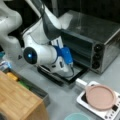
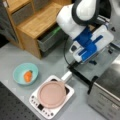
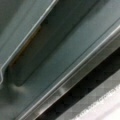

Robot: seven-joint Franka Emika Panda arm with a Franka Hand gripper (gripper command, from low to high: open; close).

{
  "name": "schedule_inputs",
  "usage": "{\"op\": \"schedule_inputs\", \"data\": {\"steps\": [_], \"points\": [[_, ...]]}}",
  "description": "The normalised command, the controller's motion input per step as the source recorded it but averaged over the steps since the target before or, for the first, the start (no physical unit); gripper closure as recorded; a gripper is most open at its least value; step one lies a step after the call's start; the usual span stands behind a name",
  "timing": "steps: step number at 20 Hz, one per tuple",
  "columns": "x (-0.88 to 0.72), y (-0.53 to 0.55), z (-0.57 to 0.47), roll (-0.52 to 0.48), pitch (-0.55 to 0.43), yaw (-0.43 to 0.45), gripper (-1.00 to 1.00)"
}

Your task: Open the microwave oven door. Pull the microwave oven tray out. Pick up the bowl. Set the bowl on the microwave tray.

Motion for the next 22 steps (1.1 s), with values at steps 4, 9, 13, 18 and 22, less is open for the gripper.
{"op": "schedule_inputs", "data": {"steps": [4, 9, 13, 18, 22], "points": [[0.04, 0.05, -0.10, 0.352, -0.034, -0.006, -1.00], [0.02, 0.09, -0.14, 0.296, -0.058, -0.033, -1.00], [-0.04, 0.13, -0.16, 0.275, -0.084, -0.048, -1.00], [-0.05, 0.11, -0.17, 0.266, -0.102, -0.042, -1.00], [-0.08, 0.09, -0.19, 0.275, -0.102, -0.080, -1.00]]}}
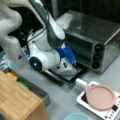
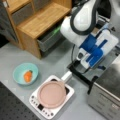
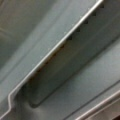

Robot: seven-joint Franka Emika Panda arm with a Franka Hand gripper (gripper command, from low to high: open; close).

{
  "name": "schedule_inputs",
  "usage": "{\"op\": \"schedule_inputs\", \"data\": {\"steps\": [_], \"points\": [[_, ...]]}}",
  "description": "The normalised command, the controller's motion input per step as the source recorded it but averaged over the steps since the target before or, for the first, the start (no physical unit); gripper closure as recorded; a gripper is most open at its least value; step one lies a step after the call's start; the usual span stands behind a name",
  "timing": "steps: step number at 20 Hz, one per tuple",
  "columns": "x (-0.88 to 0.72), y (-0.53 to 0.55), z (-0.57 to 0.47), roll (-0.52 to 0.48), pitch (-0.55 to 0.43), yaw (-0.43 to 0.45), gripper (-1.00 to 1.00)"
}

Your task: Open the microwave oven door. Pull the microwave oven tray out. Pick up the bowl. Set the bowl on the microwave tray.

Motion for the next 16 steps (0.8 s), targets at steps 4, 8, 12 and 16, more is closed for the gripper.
{"op": "schedule_inputs", "data": {"steps": [4, 8, 12, 16], "points": [[-0.13, 0.12, -0.21, 0.301, -0.092, -0.091, -1.00], [-0.13, 0.12, -0.24, 0.332, -0.083, -0.085, -1.00], [-0.09, 0.08, -0.23, 0.320, -0.043, -0.103, -1.00], [-0.05, 0.02, -0.24, 0.277, -0.034, -0.107, -1.00]]}}
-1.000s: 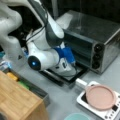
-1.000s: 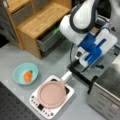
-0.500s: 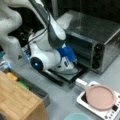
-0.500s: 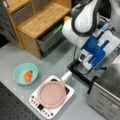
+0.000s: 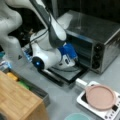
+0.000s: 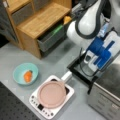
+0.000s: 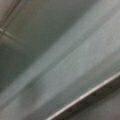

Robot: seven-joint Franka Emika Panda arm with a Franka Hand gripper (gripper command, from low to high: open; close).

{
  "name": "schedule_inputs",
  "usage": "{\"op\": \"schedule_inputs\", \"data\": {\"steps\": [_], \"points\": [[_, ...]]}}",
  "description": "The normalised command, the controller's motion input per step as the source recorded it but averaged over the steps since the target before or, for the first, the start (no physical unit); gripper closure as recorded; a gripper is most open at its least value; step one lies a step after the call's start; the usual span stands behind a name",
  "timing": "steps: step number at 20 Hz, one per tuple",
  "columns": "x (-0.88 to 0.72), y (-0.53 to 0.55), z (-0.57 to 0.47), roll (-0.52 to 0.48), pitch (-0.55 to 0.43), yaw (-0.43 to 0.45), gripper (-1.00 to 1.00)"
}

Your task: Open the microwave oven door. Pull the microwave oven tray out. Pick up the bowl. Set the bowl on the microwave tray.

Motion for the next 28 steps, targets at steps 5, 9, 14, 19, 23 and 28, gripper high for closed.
{"op": "schedule_inputs", "data": {"steps": [5, 9, 14, 19, 23, 28], "points": [[-0.02, -0.01, -0.26, 0.251, -0.036, -0.115, 1.00], [-0.01, -0.01, -0.26, 0.239, -0.036, -0.125, 1.00], [-0.01, 0.09, -0.26, 0.255, -0.042, -0.147, 1.00], [0.03, 0.21, -0.27, 0.259, -0.070, -0.155, 1.00], [0.03, 0.16, -0.27, 0.211, -0.067, -0.132, 1.00], [0.00, 0.02, -0.23, 0.192, -0.024, -0.099, 1.00]]}}
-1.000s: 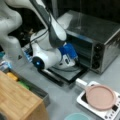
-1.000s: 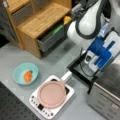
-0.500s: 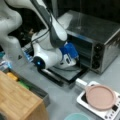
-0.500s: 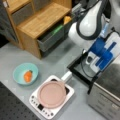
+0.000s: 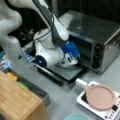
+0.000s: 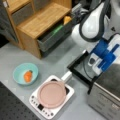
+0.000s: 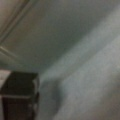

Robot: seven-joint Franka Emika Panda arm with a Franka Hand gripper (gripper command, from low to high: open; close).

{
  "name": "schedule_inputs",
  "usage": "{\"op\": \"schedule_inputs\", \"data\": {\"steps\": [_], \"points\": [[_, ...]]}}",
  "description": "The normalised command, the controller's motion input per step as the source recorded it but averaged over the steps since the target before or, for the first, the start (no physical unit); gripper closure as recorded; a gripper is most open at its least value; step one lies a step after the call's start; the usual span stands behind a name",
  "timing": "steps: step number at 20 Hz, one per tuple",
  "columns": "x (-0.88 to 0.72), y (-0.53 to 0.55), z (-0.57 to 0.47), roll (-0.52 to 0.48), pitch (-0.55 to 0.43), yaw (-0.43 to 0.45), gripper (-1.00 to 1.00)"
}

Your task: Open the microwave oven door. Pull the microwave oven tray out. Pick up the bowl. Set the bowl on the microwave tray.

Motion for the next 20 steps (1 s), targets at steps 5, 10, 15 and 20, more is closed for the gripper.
{"op": "schedule_inputs", "data": {"steps": [5, 10, 15, 20], "points": [[0.03, -0.40, -0.17, 0.083, -0.006, -0.018, 1.00], [0.04, -0.64, -0.14, -0.015, 0.022, 0.024, 1.00], [0.03, -0.62, -0.11, 0.015, 0.053, 0.031, 1.00], [0.02, -0.33, -0.14, 0.023, 0.066, 0.044, 1.00]]}}
